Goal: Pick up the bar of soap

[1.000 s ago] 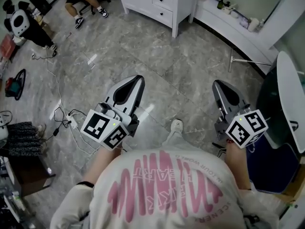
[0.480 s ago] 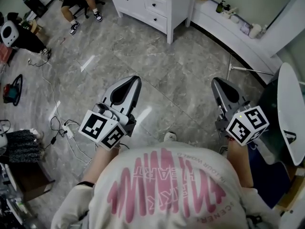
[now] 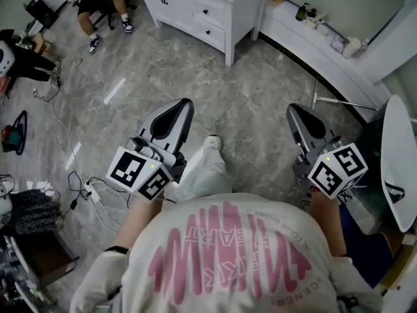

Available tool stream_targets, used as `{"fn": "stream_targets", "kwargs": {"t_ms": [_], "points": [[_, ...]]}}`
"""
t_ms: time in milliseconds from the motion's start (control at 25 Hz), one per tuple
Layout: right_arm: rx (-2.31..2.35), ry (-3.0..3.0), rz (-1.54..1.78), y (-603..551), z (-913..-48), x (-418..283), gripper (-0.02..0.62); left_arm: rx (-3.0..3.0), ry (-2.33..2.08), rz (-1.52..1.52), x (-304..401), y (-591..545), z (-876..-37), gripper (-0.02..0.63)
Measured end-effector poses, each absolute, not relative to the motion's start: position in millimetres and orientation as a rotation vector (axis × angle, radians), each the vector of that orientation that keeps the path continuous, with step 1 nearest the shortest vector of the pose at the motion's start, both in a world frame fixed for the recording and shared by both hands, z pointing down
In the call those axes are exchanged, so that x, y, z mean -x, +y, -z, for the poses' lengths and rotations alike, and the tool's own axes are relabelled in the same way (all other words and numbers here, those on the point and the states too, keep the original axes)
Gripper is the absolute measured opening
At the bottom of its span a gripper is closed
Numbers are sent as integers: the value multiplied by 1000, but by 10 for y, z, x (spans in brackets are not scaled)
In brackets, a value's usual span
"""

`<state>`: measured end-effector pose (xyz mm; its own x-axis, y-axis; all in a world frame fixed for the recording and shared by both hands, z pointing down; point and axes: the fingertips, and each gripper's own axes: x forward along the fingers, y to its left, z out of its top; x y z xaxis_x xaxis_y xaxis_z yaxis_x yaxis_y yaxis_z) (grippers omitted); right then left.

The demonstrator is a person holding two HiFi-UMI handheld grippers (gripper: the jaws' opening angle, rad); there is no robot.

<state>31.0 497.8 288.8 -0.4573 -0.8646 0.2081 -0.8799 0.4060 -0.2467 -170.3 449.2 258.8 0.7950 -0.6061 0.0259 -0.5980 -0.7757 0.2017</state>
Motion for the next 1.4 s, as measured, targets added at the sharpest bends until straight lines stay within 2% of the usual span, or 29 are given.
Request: {"fn": "stream_targets", "kwargs": {"t_ms": [600,1040,1400], "points": [[-1703,-2526,-555,2939,-2839,-344,12,-2829,-703,-9,1367,2328,-2555,8],[-1718,-2520,-551,1993,-2918,-242,12,-2852,-612,-56,1295,1472,-2651,8],[-1740,-2477,-586,1695,-3052,-332,12,-2802,-570,-77,1176,1080,-2874,8]]}}
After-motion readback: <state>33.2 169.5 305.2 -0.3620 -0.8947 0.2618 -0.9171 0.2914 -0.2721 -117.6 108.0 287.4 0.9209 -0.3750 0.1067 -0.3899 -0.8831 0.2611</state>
